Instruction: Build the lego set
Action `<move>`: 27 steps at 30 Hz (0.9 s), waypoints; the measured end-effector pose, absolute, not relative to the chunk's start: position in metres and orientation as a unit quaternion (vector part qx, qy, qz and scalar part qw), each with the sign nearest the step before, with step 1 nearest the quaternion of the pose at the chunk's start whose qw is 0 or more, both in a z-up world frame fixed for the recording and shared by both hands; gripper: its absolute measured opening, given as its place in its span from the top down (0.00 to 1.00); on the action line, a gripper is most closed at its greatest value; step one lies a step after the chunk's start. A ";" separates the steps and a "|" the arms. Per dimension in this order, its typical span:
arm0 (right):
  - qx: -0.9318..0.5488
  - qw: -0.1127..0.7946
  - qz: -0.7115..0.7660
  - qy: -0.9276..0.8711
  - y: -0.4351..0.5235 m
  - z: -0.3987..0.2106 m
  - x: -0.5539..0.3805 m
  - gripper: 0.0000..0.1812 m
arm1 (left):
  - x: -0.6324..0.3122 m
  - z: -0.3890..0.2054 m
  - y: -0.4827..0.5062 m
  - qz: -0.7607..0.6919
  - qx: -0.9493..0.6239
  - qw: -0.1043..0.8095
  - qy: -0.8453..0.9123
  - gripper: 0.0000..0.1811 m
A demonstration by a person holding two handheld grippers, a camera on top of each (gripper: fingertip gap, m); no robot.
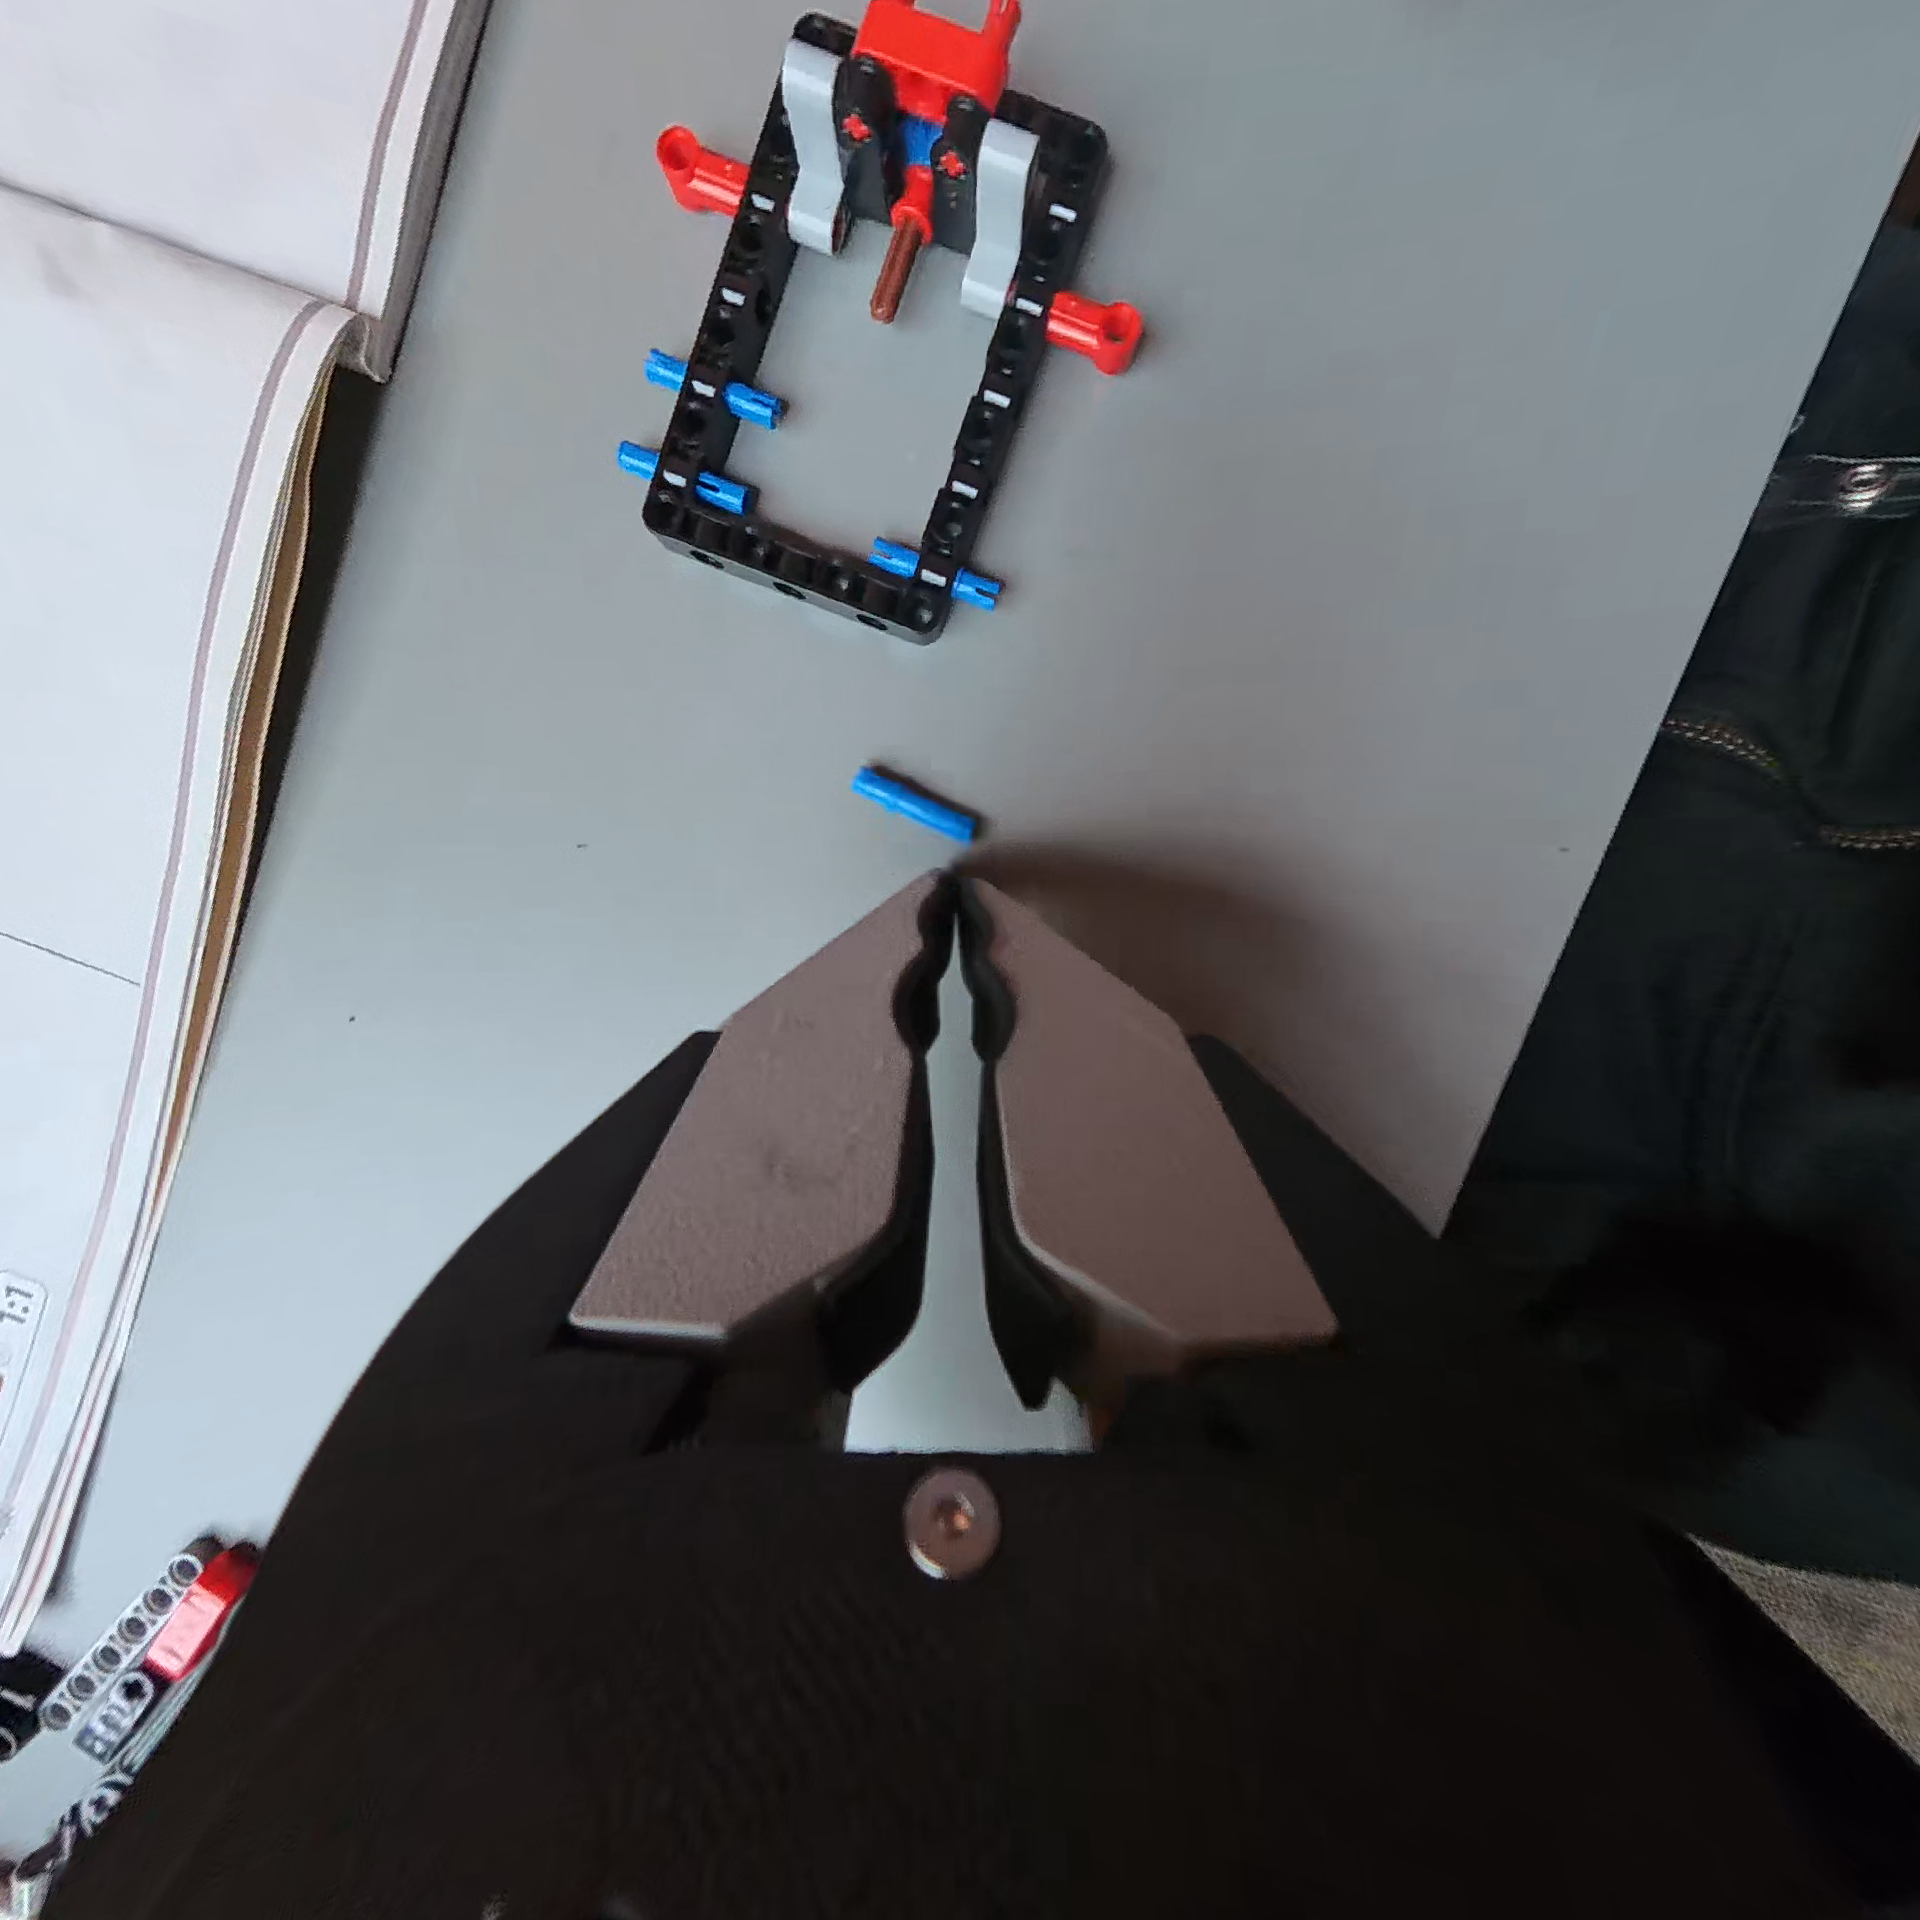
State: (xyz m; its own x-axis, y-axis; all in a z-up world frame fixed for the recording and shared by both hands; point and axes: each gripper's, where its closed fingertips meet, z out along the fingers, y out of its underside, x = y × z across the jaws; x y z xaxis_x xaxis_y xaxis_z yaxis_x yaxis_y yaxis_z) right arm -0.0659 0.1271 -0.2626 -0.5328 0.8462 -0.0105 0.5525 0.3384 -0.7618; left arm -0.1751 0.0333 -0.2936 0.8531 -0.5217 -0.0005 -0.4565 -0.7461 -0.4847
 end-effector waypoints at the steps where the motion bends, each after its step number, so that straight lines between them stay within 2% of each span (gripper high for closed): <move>1: -0.438 0.196 0.371 -0.795 0.124 -0.264 -0.066 0.71 | -0.174 -0.294 0.034 -0.072 -0.933 0.239 0.261 1.00; 9: -0.429 0.190 0.352 -0.810 0.102 -0.281 -0.069 0.73 | -0.177 -0.293 0.033 -0.074 -0.930 0.246 0.265 0.99; 11: -0.425 0.225 0.352 -0.803 0.104 -0.280 -0.074 0.74 | -0.184 -0.292 0.041 -0.043 -0.924 0.259 0.279 0.86; 16: -0.415 0.325 0.351 -0.774 0.125 -0.262 -0.083 0.72 | -0.182 -0.291 0.066 -0.046 -0.910 0.258 0.320 0.74; 22: -0.435 0.323 0.375 -0.752 0.132 -0.261 -0.082 0.72 | -0.159 -0.288 0.076 -0.096 -0.900 0.284 0.317 0.78; 27: -0.432 0.309 0.362 -0.766 0.129 -0.269 -0.083 0.73 | -0.159 -0.294 0.077 -0.105 -0.898 0.284 0.319 0.87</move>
